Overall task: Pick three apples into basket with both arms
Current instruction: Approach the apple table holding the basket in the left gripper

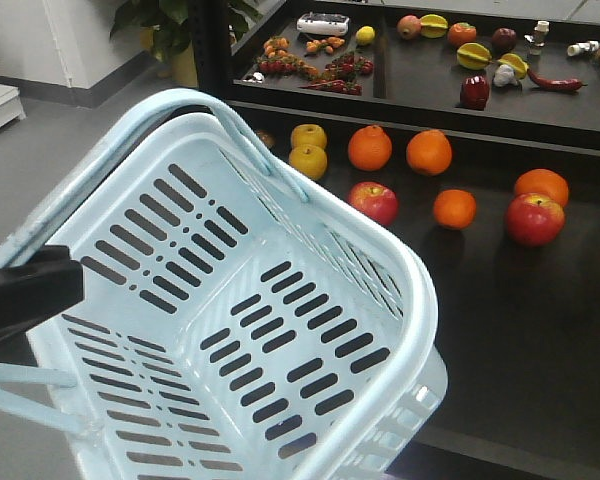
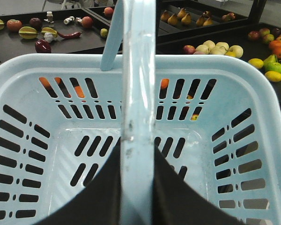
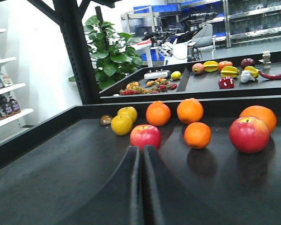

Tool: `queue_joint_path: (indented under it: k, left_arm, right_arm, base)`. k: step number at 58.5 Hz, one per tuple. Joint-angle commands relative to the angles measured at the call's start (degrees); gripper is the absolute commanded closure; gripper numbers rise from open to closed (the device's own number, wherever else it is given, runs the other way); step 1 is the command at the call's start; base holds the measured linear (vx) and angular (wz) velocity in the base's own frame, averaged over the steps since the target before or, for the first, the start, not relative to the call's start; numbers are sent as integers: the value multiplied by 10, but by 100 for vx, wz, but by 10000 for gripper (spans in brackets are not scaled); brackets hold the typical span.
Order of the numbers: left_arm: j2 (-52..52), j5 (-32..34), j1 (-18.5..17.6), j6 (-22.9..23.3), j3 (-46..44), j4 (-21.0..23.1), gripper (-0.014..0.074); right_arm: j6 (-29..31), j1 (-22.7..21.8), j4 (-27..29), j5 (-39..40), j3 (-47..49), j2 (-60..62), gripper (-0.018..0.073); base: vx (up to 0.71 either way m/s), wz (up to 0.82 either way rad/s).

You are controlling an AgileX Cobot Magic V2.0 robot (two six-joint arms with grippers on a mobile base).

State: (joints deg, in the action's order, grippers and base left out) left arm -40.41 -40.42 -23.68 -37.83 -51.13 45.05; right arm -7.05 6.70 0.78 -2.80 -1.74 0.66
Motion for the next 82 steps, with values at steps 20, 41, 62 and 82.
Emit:
queue_joint_path:
  k: [20,41,62,82]
  left_arm:
    - [0,45,-2,3,-17,32,602]
    - [0,45,-2,3,-17,32,602]
    - [0,45,-2,3,-17,32,602]
    - [0,45,-2,3,-17,32,602]
  right_arm:
    - [3,-4,-1,42,-6,7,564]
    - [3,-4,-1,42,-6,7,564]
    - [3,-4,-1,42,-6,7,564]
    - [3,-4,-1,42,-6,7,564]
  base:
    - [9,-15]
    - [12,-18]
    - [12,-24]
    - [10,-26]
